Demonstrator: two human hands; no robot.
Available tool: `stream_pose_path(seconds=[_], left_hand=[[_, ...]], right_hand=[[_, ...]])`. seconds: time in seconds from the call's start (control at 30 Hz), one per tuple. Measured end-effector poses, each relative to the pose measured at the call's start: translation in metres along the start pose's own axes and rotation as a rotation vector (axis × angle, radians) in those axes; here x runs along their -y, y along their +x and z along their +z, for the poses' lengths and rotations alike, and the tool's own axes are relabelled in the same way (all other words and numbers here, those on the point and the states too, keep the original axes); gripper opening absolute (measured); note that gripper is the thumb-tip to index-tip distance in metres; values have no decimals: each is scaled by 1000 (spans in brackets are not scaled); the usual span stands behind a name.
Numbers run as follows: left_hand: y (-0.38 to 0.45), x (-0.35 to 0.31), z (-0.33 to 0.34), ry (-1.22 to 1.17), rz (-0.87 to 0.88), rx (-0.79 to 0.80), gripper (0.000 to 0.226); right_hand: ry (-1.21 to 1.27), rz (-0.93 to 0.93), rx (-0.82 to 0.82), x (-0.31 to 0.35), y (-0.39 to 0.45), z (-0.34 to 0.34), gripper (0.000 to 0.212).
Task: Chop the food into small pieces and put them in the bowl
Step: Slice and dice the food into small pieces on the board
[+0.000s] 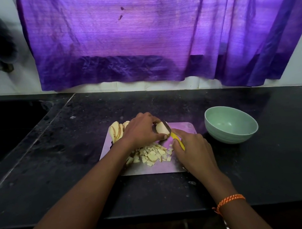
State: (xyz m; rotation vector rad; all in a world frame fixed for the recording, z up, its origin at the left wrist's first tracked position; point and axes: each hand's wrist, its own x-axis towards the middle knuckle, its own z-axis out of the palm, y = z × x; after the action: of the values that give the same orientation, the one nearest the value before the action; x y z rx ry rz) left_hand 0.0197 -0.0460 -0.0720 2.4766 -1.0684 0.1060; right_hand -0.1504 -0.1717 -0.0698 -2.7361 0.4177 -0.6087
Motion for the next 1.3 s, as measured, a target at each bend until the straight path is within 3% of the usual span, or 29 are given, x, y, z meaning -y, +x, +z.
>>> stream_pose_path(seconds=[0.7, 1.3], left_hand=[[1, 0, 1, 15, 7, 24, 64], [0, -1, -4, -59, -12, 35, 67]], right_hand=[[-75, -29, 87, -7, -11, -2, 42], [85, 60, -75, -20, -21, -3, 44]])
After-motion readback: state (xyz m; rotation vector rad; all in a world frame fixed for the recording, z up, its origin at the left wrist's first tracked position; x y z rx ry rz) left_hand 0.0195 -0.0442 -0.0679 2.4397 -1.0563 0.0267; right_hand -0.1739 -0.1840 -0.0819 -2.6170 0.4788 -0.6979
